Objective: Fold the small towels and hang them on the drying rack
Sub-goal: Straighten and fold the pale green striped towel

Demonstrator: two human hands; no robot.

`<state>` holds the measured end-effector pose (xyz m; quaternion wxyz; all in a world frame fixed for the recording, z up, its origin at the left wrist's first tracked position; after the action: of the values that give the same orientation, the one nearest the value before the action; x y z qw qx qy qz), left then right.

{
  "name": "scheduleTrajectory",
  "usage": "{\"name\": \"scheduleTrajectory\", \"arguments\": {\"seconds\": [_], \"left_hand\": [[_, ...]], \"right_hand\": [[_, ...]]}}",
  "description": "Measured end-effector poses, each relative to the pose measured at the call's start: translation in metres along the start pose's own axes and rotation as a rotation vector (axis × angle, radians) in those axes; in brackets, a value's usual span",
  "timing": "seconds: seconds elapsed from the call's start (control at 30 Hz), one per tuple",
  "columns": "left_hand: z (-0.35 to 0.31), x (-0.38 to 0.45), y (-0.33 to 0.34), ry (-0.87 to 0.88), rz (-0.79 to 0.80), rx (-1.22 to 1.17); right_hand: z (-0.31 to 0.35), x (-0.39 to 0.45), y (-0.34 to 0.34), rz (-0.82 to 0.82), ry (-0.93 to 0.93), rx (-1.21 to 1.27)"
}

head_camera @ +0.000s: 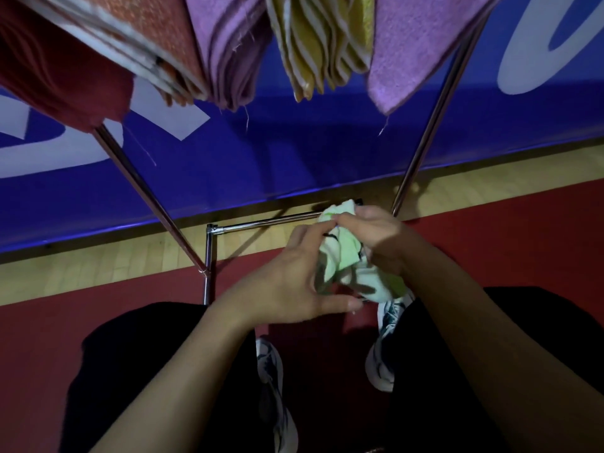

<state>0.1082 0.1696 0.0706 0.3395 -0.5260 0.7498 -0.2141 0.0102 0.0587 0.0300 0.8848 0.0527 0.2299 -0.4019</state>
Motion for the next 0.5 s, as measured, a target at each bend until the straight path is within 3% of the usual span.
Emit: {"name": "scheduleTrajectory", "arguments": {"seconds": [0.17, 0.4, 0.5], "left_hand": [[0.005, 0.015, -0.025, -0.018, -0.318, -0.032], [0.015, 0.016, -0.032, -0.016, -0.400, -0.100], [0.025, 0.019, -0.029, -0.052, -0.428, -0.220]], "right_hand": [[0.008, 0.000, -0.001, 0.046, -0.012, 0.384], [0.017, -0.012, 0.002, 0.120, 0.008, 0.494], [0.024, -0.021, 0.008, 0.245, -0.062, 0.389]]}}
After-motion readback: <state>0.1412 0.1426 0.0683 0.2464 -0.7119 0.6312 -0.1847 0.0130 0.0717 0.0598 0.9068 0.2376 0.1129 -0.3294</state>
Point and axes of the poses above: each hand's wrist, its own x-axis towards the middle knuckle, its own y-axis out of the palm, z = x × y, the point moved 8 cm from there along x, towards the middle knuckle, and after that the axes turned 9 degrees about z, right-handed, at the moved point
